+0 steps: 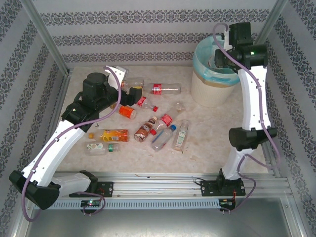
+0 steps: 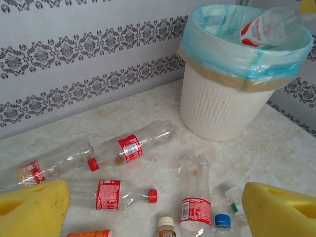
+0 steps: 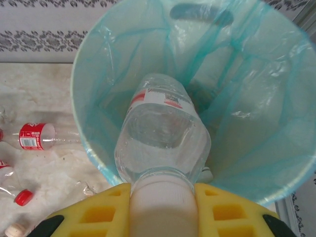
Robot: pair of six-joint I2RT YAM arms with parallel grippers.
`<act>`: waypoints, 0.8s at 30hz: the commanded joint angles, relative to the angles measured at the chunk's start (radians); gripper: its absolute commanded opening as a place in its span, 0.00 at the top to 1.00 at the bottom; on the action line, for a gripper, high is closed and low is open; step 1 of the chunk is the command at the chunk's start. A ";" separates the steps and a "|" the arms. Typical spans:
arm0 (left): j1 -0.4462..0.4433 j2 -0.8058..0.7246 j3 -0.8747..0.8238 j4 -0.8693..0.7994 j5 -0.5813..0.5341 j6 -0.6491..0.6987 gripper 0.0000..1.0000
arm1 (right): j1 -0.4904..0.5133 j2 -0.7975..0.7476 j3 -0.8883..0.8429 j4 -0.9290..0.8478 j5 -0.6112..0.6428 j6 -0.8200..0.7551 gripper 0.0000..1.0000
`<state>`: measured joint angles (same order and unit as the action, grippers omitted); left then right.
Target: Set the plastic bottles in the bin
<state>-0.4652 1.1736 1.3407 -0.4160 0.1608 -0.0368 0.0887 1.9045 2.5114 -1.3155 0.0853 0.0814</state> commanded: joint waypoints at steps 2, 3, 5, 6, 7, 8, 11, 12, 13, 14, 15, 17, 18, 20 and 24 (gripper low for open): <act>-0.012 -0.019 -0.017 0.022 -0.016 0.025 0.09 | -0.004 0.108 0.123 -0.131 -0.047 0.014 1.00; -0.012 -0.019 -0.018 0.024 -0.015 0.025 0.09 | -0.006 0.124 0.137 -0.131 -0.046 0.012 1.00; -0.013 -0.017 -0.018 0.023 -0.013 0.030 0.09 | -0.014 0.153 0.144 -0.121 -0.049 0.010 1.00; -0.012 -0.017 -0.020 0.022 -0.013 0.032 0.09 | -0.019 0.166 0.145 -0.115 -0.055 0.007 1.00; -0.013 -0.017 -0.021 0.022 -0.014 0.034 0.09 | -0.025 0.179 0.147 -0.106 -0.060 0.002 0.99; -0.013 -0.018 -0.024 0.021 -0.015 0.035 0.09 | -0.032 0.193 0.144 -0.096 -0.063 -0.003 0.99; -0.013 -0.021 -0.036 0.024 -0.020 0.038 0.09 | -0.051 0.239 0.146 -0.083 -0.083 -0.019 0.96; -0.013 -0.023 -0.042 0.028 -0.020 0.040 0.08 | -0.057 0.253 0.145 -0.082 -0.089 -0.018 0.94; -0.013 -0.025 -0.047 0.032 -0.020 0.038 0.08 | -0.064 0.266 0.146 -0.085 -0.099 -0.018 0.93; -0.013 -0.028 -0.051 0.038 -0.018 0.037 0.08 | -0.071 0.282 0.145 -0.087 -0.115 -0.018 0.92; -0.012 -0.028 -0.056 0.042 -0.017 0.033 0.08 | -0.079 0.296 0.145 -0.088 -0.128 -0.014 0.90; -0.013 -0.031 -0.060 0.048 -0.012 0.027 0.08 | -0.089 0.324 0.146 -0.090 -0.154 -0.009 0.88; -0.012 -0.032 -0.061 0.052 -0.012 0.022 0.08 | -0.091 0.337 0.146 -0.089 -0.163 -0.007 0.88; -0.012 -0.032 -0.063 0.055 -0.010 0.017 0.08 | -0.093 0.357 0.147 -0.082 -0.171 -0.005 0.86; -0.014 -0.033 -0.064 0.057 -0.011 0.008 0.08 | -0.099 0.378 0.152 -0.055 -0.178 -0.002 0.72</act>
<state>-0.4656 1.1641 1.2846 -0.4084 0.1528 -0.0257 -0.0109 2.2398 2.6476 -1.3769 -0.0765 0.0811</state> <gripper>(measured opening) 0.917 0.269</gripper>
